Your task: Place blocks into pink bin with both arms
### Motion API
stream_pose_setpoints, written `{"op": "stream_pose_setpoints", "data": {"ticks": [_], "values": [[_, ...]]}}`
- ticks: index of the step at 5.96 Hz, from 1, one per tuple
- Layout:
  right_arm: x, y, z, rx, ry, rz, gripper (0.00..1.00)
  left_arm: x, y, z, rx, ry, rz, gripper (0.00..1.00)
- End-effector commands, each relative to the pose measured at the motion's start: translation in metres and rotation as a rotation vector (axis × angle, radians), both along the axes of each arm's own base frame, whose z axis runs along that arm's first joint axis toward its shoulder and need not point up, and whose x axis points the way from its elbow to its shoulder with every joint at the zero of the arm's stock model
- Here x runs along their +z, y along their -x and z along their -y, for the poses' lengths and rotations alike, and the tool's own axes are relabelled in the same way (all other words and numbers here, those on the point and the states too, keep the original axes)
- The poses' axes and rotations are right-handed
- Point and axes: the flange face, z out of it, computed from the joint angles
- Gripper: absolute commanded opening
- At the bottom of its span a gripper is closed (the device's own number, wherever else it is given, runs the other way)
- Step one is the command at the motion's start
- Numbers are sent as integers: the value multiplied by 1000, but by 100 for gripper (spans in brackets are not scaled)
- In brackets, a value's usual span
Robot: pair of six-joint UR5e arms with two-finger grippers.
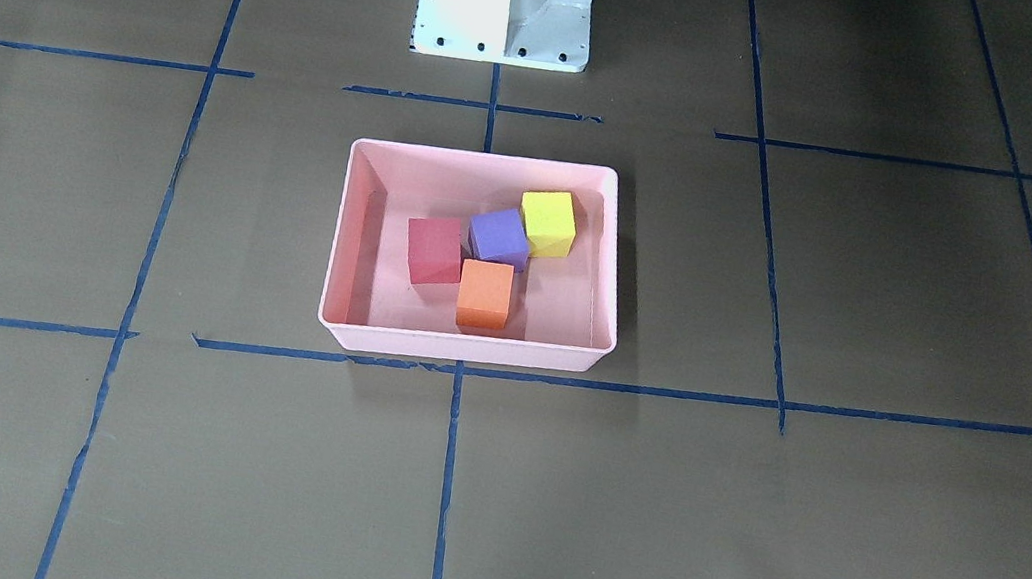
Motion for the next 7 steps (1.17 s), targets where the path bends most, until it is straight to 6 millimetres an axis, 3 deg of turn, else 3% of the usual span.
{"op": "stream_pose_setpoints", "data": {"ticks": [1, 2, 5, 7], "values": [[-1, 1, 11, 4, -7, 9, 100, -2, 2, 0, -5, -6, -2, 100], [9, 2, 9, 5, 16, 24, 100, 3, 2, 4, -5, 6, -2, 100], [4, 5, 7, 5, 16, 83, 100, 19, 2, -2, -5, 36, -15, 100], [2, 5, 9, 7, 13, 82, 100, 8, 2, 2, -8, 15, -15, 100]]}}
